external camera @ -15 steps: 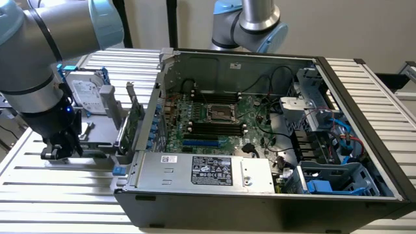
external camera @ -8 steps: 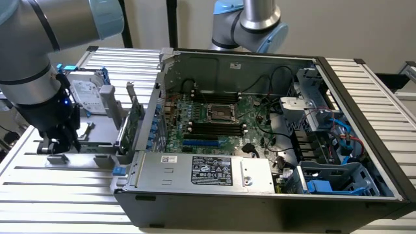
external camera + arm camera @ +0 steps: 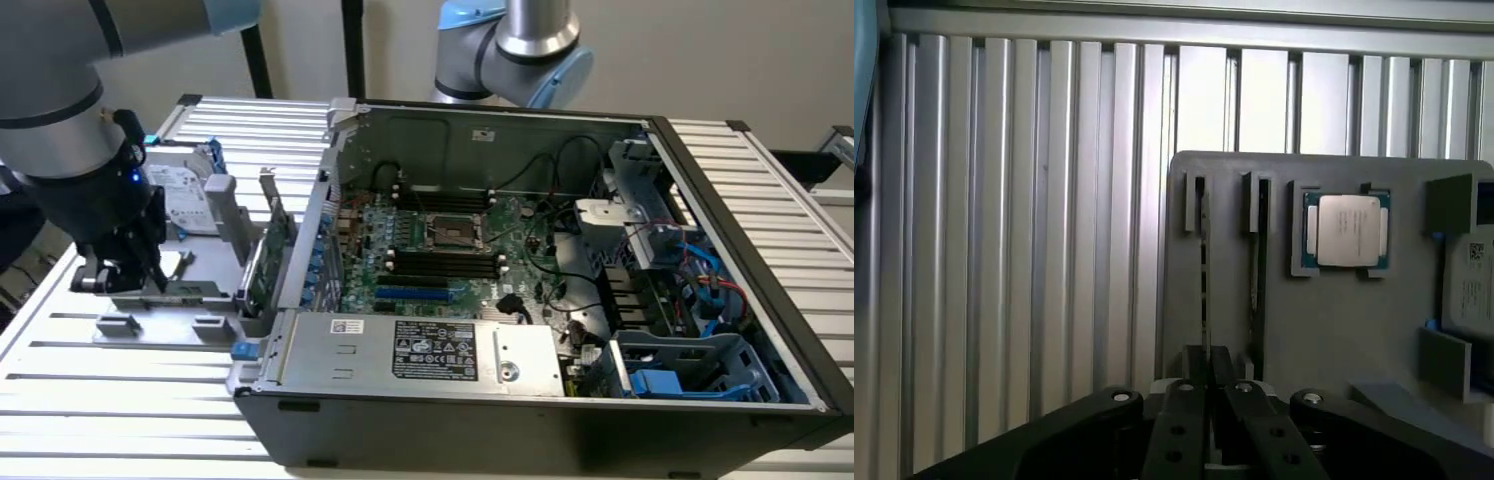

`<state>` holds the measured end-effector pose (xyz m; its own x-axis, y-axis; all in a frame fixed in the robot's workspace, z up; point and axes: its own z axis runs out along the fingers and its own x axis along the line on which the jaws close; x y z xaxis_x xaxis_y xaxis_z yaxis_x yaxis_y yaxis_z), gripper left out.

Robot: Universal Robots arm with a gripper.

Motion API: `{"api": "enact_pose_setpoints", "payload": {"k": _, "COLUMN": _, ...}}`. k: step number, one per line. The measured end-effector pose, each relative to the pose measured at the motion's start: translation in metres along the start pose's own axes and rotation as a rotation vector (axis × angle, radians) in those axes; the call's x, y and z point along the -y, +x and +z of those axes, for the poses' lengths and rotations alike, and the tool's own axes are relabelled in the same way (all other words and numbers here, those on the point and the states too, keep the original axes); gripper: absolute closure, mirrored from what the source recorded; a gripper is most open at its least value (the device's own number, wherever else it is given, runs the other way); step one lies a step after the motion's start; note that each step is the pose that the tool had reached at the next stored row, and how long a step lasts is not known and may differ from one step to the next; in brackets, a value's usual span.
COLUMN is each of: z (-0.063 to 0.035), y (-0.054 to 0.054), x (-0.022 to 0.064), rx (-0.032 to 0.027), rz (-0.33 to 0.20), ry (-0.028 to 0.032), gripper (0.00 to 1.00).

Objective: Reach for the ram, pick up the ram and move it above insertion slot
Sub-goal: 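Pick up the ram and move it above insertion slot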

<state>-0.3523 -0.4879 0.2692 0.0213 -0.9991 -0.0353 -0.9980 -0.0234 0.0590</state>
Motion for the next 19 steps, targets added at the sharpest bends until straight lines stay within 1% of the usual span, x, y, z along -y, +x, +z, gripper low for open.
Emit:
{"api": "enact_pose_setpoints", "payload": {"k": 6, "z": -0.0283, "y": 0.0, "x": 0.0181, "rx": -0.0003, "rz": 0.0, "ry": -0.0016, "gripper": 0.86}}
{"api": "enact_pose_setpoints", "payload": {"k": 12, "z": -0.0569, "y": -0.001, "x": 0.0385, "rx": -0.0002, "rz": 0.0, "ry": -0.0026, "gripper": 0.86}}
{"api": "enact_pose_setpoints", "payload": {"k": 19, "z": -0.0904, "y": -0.001, "x": 0.0662, "rx": 0.0, "rz": 0.0, "ry": -0.003, "gripper": 0.86}}
